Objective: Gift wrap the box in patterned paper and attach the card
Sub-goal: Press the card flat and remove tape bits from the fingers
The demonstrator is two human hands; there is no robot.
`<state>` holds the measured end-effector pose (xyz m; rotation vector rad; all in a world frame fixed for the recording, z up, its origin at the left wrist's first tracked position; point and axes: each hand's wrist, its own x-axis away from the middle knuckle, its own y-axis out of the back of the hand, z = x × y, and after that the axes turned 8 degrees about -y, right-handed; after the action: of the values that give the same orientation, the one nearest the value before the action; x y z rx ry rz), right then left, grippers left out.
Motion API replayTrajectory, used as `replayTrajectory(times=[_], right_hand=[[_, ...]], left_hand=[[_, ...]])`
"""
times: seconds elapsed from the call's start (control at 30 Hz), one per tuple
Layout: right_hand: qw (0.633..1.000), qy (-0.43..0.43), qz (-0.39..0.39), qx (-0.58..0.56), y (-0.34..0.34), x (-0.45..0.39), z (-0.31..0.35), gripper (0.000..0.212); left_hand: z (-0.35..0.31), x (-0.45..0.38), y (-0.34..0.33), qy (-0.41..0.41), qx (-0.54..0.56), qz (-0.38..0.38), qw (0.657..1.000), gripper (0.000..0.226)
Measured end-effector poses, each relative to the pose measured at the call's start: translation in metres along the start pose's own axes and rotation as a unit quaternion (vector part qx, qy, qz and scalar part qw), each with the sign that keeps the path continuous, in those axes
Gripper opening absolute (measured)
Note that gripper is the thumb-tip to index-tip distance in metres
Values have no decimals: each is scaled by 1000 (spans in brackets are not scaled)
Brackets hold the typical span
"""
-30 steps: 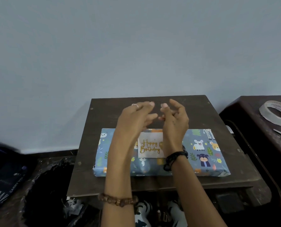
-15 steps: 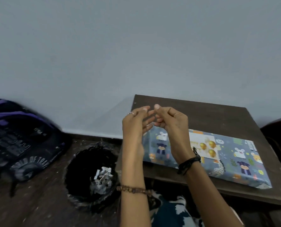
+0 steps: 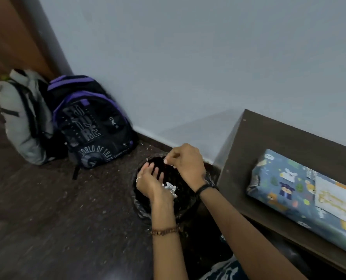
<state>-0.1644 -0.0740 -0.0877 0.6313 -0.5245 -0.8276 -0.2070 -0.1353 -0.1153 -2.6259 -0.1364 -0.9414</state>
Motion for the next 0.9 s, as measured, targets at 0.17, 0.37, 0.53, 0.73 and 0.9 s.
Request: replayTrajectory(times=[0.17,0.37,0.53,0.73,0.9], right_hand=[[987,-31,45,153,-37,-32,-13,36],[971,-35,63,227,-57,-48,-29,18],[977,-39,74,197,-58,-47,-44,28],[988,-43,28,144,-56,-40,-46,27],[990,-55,44,125,-58,-39,-53,34]], left_hand=[[14,-28,15,55,55,-107,991,29],[30,-41,20,65,51,-104,991,30],[40,-38,26,115,48,-61,990,30],[44,-33,23,155,57,-61,984,30],[45,-35,26,149,54,-77,984,30]])
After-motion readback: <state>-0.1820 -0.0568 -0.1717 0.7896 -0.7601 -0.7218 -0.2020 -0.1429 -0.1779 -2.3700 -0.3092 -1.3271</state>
